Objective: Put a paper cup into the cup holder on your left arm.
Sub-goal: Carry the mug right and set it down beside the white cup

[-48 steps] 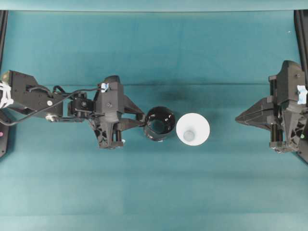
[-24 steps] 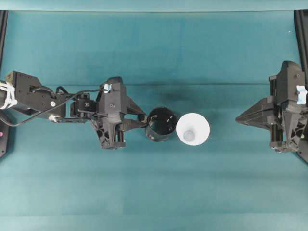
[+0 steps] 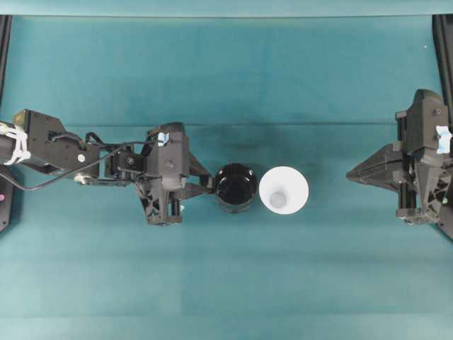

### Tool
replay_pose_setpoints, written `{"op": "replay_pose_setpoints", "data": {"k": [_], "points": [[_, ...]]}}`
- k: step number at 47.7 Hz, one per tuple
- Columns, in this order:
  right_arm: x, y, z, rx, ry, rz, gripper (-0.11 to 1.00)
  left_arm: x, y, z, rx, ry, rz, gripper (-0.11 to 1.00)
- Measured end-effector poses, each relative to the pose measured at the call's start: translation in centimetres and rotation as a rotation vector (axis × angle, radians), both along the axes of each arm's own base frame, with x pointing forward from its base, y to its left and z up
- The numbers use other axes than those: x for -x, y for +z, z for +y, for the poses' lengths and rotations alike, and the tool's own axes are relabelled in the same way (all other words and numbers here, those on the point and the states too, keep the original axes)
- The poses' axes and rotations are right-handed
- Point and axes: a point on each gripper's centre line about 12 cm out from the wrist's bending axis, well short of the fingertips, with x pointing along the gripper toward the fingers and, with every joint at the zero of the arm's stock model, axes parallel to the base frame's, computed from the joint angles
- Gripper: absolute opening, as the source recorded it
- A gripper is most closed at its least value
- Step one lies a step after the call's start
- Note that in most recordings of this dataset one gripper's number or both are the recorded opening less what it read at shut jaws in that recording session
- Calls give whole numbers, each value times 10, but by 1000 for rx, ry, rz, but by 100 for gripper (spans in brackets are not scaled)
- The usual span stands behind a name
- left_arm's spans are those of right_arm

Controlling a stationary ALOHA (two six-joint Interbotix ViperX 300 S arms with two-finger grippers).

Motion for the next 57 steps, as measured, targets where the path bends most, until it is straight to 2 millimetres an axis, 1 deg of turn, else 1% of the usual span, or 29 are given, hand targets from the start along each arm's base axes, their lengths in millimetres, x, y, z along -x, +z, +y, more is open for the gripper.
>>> {"op": "replay_pose_setpoints", "data": {"k": [11, 33, 57], "points": [[0, 0, 0, 0, 2, 0, -2, 3, -2, 0, -5, -3, 25, 32], [0, 0, 0, 0, 1, 2, -2, -2, 3, 2, -8, 0, 8, 32], [0, 0, 0, 0, -1, 5, -2, -1, 5, 8, -11, 12, 2, 32]]}}
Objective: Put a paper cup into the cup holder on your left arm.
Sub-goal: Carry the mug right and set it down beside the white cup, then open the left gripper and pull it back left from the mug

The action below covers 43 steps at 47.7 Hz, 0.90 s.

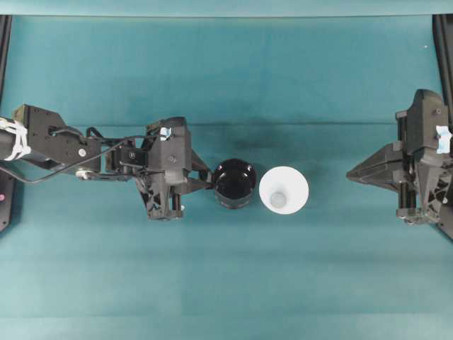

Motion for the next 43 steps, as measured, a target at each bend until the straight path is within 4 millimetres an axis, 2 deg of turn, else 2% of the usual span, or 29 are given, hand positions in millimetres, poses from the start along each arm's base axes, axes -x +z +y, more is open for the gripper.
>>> {"op": "replay_pose_setpoints", "data": {"k": [8, 10, 18, 21, 43], "points": [[0, 0, 0, 0, 2, 0, -2, 0, 1, 0, 3, 2, 1, 32], [0, 0, 0, 0, 2, 0, -2, 0, 1, 0, 3, 2, 1, 35], [0, 0, 0, 0, 2, 0, -2, 0, 2, 0, 2, 2, 0, 82], [0, 0, 0, 0, 2, 0, -2, 1, 3, 0, 2, 2, 0, 91], [0, 0, 0, 0, 2, 5, -2, 2, 4, 0, 6, 5, 4, 88]]}}
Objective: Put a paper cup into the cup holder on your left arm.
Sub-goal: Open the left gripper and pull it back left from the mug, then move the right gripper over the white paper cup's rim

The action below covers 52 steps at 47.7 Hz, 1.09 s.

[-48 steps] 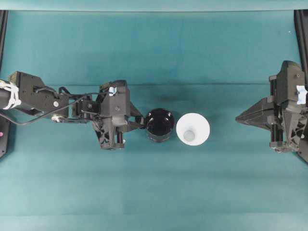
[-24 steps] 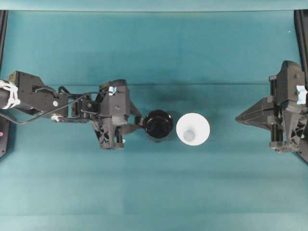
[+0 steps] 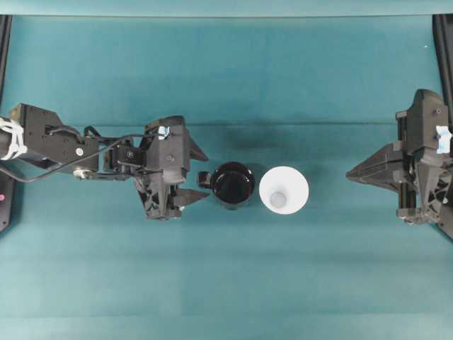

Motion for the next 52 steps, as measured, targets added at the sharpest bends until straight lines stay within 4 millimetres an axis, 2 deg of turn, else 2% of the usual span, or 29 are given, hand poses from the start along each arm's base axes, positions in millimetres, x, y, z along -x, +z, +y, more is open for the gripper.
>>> {"op": "replay_pose_setpoints", "data": {"k": [11, 29, 42, 52], "points": [[2, -3, 0, -2, 1, 31, -2, 8, 2, 0, 1, 0, 20, 88], [-3, -9, 0, -4, 1, 72, -2, 27, 30, -2, -1, 1, 0, 88], [-36, -14, -4, -9, -8, 170, 0, 43, 46, -4, -2, 0, 11, 88], [-61, -17, -14, -15, -40, 214, 4, 50, 48, -6, 5, -2, 17, 88]]}}
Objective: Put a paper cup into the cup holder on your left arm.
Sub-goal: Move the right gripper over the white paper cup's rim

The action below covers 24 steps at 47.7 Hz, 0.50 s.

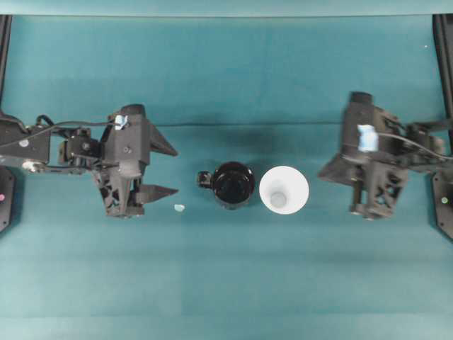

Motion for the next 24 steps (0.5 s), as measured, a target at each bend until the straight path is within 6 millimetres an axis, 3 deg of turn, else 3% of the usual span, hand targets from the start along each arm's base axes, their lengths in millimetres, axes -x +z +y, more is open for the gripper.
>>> {"op": "replay_pose_setpoints", "data": {"k": [6, 14, 24], "points": [[-12, 2, -6, 0, -18, 2, 9, 2, 0, -1, 0, -1, 5, 88], [-25, 4, -9, 0, -23, -2, 27, 2, 0, -1, 1, 0, 5, 88], [-39, 6, -11, 0, -25, 2, 82, 2, -1, -1, 2, -2, 6, 88]]}}
